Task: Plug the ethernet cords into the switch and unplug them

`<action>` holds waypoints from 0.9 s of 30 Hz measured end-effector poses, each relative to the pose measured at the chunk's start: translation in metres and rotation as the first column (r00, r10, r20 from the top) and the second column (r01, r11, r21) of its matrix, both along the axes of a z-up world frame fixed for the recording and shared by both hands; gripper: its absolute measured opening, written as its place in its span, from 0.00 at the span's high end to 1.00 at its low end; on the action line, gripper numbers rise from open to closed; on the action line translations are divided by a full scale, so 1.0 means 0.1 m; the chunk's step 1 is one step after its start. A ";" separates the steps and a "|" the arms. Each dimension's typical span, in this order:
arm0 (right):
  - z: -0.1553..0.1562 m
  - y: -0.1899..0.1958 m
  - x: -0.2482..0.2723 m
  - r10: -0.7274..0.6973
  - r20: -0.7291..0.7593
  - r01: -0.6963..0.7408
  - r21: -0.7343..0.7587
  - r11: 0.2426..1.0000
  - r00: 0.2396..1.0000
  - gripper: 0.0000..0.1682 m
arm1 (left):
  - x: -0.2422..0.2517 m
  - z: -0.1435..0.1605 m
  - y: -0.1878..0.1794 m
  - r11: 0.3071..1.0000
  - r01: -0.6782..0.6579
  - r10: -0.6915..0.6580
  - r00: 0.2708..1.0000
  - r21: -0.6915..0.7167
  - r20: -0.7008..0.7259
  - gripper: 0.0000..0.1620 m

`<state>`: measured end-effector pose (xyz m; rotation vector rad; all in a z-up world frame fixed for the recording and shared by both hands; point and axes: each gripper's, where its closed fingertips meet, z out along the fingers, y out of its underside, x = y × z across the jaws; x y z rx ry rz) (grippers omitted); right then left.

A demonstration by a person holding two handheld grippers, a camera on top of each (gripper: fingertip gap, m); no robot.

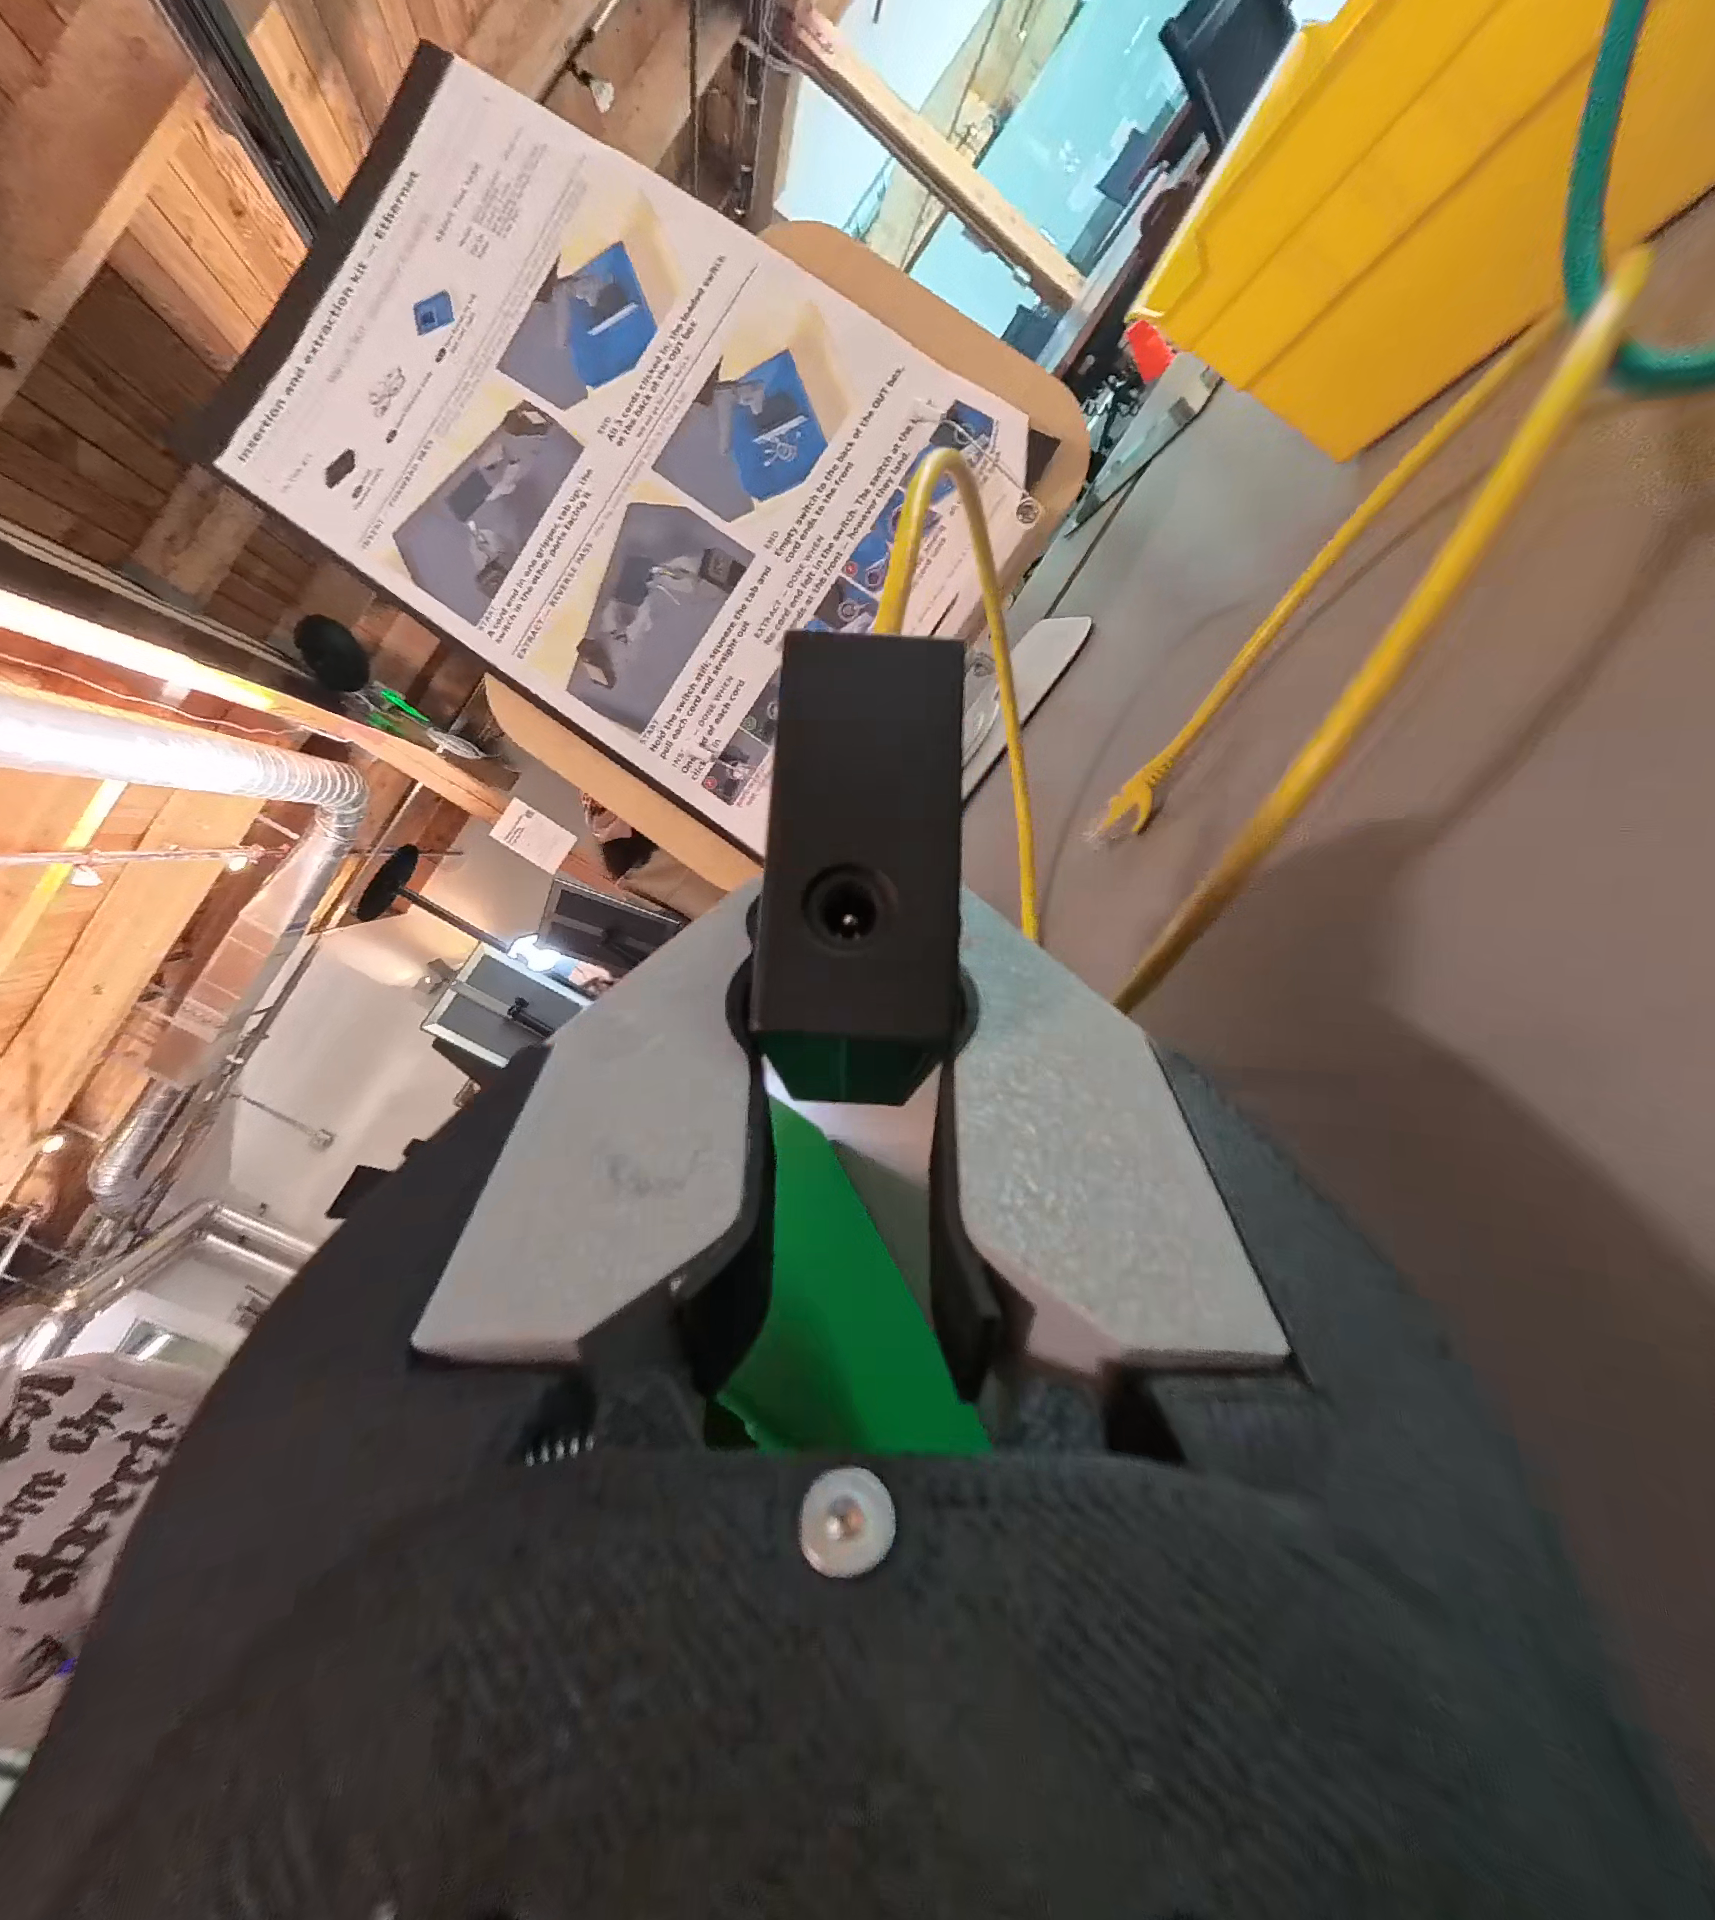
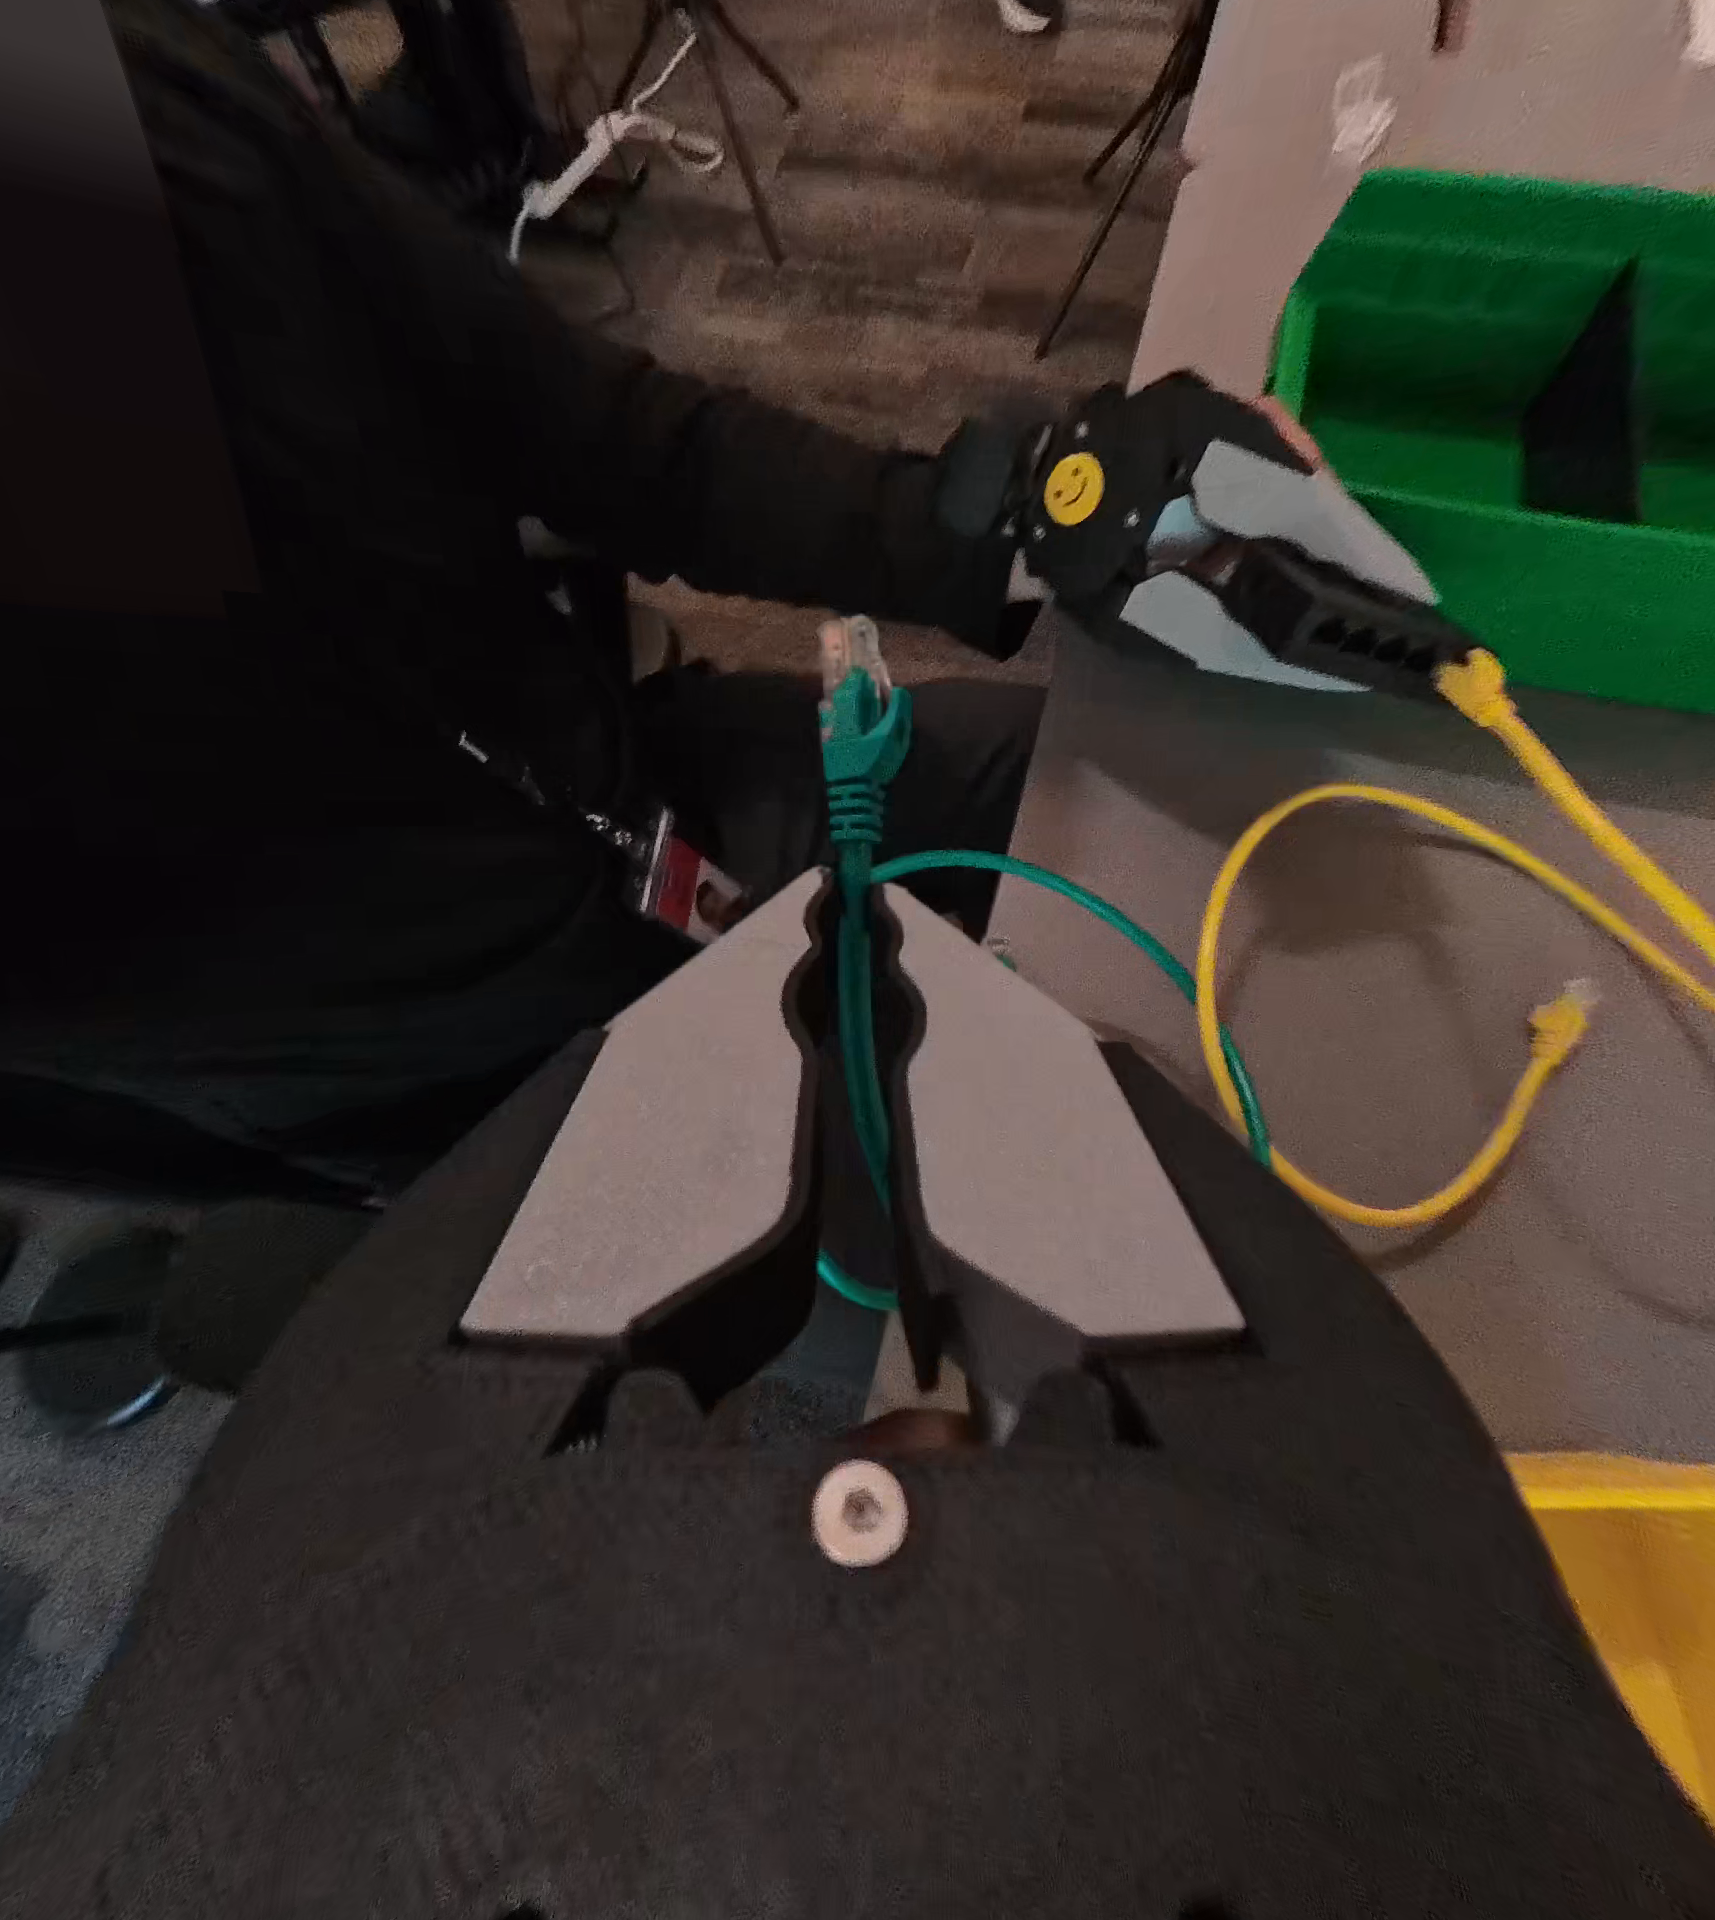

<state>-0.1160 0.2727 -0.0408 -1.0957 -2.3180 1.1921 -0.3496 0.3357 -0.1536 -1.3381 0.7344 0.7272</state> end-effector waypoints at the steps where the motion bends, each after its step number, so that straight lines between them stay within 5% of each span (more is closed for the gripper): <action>1: 0.09 0.07 0.01 -0.040 -0.043 0.041 0.005 0.999 0.998 0.99 | 0.00 0.00 0.00 1.000 0.003 -0.003 1.000 -0.004 0.004 0.84; 9: 0.27 0.80 -0.09 -0.351 -0.220 0.367 0.031 0.930 0.910 0.99 | 0.00 -0.05 0.01 1.000 -0.011 0.010 1.000 -0.018 -0.022 0.84; 19: 2.06 0.42 0.47 -0.322 -0.531 0.413 0.059 0.909 0.784 1.00 | -0.04 -0.01 0.02 0.999 -0.038 0.038 0.999 0.002 -0.021 0.84; 24: 2.69 0.56 0.75 -0.435 -0.599 0.590 0.078 0.804 0.672 0.99 | -0.06 -0.02 0.03 0.998 -0.065 0.065 0.997 0.006 -0.041 0.84; 27: 3.11 0.87 0.95 -0.557 -0.662 0.765 0.039 0.642 0.501 0.99 | -0.07 -0.01 0.02 0.998 -0.066 0.067 0.997 0.009 -0.030 0.84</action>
